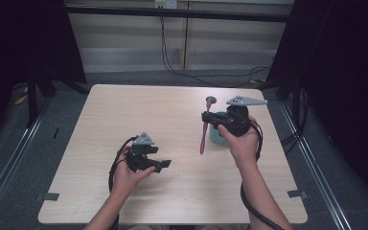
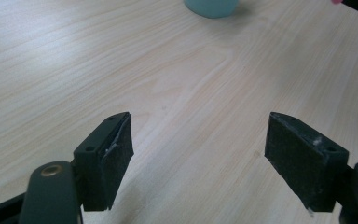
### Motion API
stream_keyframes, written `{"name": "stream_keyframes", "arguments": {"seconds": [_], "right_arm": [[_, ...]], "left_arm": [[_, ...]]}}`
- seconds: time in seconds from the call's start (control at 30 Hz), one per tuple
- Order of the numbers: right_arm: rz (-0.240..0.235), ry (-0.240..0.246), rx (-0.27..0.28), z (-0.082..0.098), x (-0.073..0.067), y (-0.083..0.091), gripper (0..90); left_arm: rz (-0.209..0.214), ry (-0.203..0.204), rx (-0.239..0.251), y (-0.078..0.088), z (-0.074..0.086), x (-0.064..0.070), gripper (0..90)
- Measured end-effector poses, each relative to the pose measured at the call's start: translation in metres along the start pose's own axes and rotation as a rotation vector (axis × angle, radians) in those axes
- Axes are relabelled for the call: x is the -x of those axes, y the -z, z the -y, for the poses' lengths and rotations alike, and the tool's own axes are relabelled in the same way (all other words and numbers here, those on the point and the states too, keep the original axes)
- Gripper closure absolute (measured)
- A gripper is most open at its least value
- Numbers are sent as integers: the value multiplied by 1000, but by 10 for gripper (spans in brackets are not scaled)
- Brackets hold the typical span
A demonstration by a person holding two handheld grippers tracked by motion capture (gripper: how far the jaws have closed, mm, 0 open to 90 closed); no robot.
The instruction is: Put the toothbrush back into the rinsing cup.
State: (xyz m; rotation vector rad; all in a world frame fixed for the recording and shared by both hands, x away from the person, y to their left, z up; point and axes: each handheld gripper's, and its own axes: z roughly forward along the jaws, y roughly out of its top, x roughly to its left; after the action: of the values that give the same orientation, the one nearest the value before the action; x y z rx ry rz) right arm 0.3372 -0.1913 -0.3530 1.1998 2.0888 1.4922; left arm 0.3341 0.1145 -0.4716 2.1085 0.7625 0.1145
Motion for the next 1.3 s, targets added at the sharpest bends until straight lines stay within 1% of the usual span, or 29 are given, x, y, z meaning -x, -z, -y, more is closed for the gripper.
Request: {"name": "stream_keyframes", "arguments": {"seconds": [0.03,0.1,0.13,0.23,0.27,0.4,0.47,0.6,0.63,0.8,0.83,0.93,1.0,1.03,1.07,1.13,1.23,1.3], "right_arm": [[2,0,0,-1,0,0,837],[5,4,0,-2,0,0,836],[7,5,2,-4,0,0,836],[11,7,4,-6,1,1,836],[11,10,5,-7,1,1,836],[16,19,6,-11,1,2,836],[17,19,7,-12,2,2,836],[27,21,13,-15,6,4,836],[27,22,15,-15,7,5,836],[40,22,11,-14,10,7,837],[42,16,14,-14,13,8,836],[46,16,18,-14,15,9,836],[54,15,22,-15,17,10,836],[53,15,23,-16,17,10,836],[57,18,23,-17,17,10,837],[59,17,21,-18,18,9,836],[63,22,19,-20,19,7,836],[66,27,21,-21,19,7,836]], "left_arm": [[0,2,3,0,1,0,232],[-2,-4,-2,0,3,0,228],[-10,-12,-5,0,5,-1,222],[-11,-16,-4,1,8,-2,220],[-17,-25,-8,0,10,-2,218],[-20,-34,-19,1,16,-2,216],[-19,-32,-17,1,17,-2,215],[-18,-43,-32,1,21,-2,216],[-22,-53,-36,1,22,-2,216],[-17,-41,-39,-1,26,-1,217],[-17,-47,-45,-3,27,0,216],[-23,-59,-54,-3,28,0,216],[-23,-55,-49,-3,29,0,216],[-24,-66,-49,-4,30,0,216],[-25,-66,-55,-4,30,0,216],[-23,-62,-48,-4,31,-1,216],[-24,-58,-56,-5,32,-2,216],[-26,-68,-62,-5,34,-2,216]]}}
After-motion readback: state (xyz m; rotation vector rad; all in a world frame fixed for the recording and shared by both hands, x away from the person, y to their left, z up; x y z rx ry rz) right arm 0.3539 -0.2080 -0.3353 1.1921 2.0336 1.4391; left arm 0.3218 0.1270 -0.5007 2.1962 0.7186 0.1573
